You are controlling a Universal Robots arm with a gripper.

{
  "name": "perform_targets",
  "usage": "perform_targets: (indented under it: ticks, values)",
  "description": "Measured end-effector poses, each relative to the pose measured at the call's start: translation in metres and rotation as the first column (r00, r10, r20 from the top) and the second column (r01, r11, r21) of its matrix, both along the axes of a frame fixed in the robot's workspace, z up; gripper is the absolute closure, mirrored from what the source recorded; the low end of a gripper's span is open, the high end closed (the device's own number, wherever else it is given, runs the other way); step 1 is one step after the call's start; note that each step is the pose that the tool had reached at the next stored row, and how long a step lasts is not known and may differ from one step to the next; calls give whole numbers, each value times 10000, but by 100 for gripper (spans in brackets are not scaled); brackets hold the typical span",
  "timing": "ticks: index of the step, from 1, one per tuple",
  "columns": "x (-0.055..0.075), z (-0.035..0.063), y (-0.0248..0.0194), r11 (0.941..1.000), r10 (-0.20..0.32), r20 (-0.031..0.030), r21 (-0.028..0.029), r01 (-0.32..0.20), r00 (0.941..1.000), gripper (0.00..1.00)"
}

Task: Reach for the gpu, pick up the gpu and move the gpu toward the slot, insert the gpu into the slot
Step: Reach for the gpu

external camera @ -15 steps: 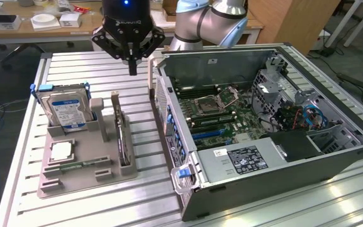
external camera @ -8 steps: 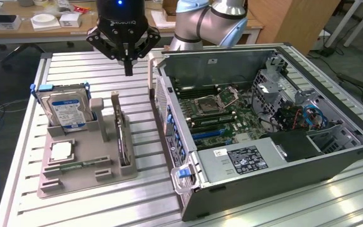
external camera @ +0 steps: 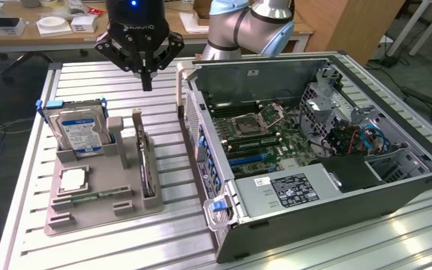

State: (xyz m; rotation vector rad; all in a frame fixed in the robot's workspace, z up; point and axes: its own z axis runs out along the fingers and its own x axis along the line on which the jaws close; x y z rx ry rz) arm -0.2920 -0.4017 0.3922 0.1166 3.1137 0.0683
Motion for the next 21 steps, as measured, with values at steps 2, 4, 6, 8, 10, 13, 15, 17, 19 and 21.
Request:
perform_targets:
  ticks: [2,4,6,8,10,13,15,17,19,21]
  values:
    - [-25,0,-1,10000,0,0,0,0,10000,90]
    - [-49,-1,-1,10000,0,0,0,0,10000,90]
    - [-72,-1,-2,10000,0,0,0,0,10000,90]
    - [-95,-2,-2,10000,0,-1,0,0,10000,90]
    - [-118,-3,-2,10000,-1,1,1,1,10000,90]
    - [-150,-3,-3,10000,0,-1,0,0,10000,90]
    - [-163,-4,-3,10000,0,-1,0,0,10000,90]
    - [-176,-5,-4,10000,-1,-2,0,1,10000,90]
    - [-188,-5,-4,10000,-1,-2,-1,1,10000,90]
    - [-198,-6,-5,10000,0,-2,0,0,10000,90]
